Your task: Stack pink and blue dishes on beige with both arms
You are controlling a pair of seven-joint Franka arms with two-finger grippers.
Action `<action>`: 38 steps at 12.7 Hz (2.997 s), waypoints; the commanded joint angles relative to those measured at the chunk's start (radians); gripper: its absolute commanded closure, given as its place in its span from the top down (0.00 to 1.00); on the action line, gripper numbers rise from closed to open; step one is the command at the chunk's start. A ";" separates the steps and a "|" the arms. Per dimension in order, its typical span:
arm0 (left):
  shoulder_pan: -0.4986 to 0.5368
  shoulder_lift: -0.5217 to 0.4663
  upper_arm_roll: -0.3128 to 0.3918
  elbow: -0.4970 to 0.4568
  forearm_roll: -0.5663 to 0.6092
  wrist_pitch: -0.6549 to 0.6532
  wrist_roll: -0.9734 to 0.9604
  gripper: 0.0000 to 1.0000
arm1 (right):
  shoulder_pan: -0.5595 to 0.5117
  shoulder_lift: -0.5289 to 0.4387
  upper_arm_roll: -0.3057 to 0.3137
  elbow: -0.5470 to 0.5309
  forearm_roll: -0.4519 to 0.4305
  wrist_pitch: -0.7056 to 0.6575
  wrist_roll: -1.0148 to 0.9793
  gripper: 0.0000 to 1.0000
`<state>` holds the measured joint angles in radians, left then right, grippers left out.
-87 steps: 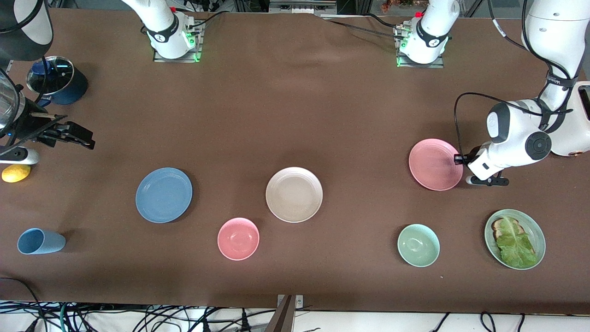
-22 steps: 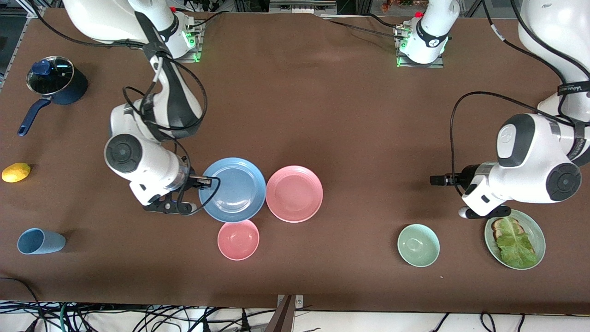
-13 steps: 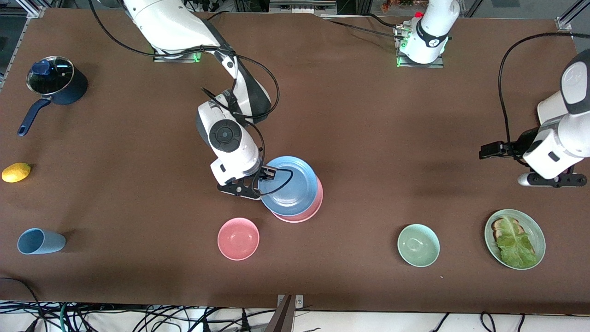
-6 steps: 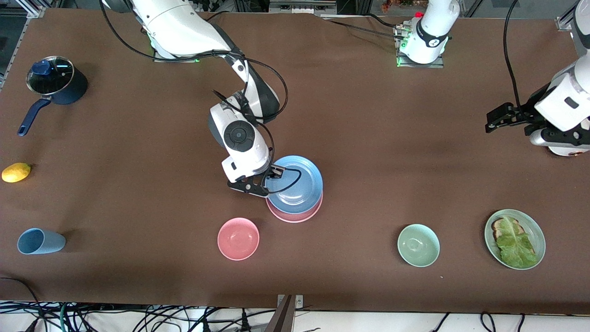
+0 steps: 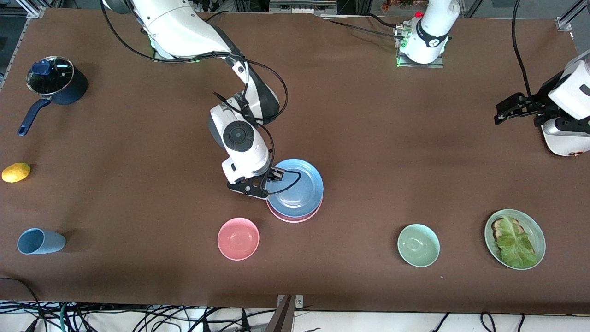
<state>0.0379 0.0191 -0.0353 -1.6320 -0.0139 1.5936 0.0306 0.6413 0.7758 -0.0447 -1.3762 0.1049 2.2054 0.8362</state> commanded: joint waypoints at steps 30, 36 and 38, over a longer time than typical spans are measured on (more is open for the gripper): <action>-0.013 -0.001 -0.003 -0.005 0.023 0.000 0.009 1.00 | -0.323 -0.682 -0.107 -0.171 -0.033 -0.650 -0.618 1.00; -0.015 -0.001 -0.003 -0.003 0.023 0.000 0.008 1.00 | -0.625 -0.734 0.119 -0.184 -0.109 -0.658 -0.735 1.00; -0.015 -0.001 -0.003 -0.003 0.023 0.003 0.008 1.00 | -0.675 -0.731 0.179 -0.184 -0.132 -0.658 -0.735 1.00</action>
<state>0.0293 0.0234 -0.0398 -1.6349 -0.0138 1.5937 0.0305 0.0255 0.0600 0.0666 -1.5378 -0.0003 1.5443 0.1164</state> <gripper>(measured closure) 0.000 0.000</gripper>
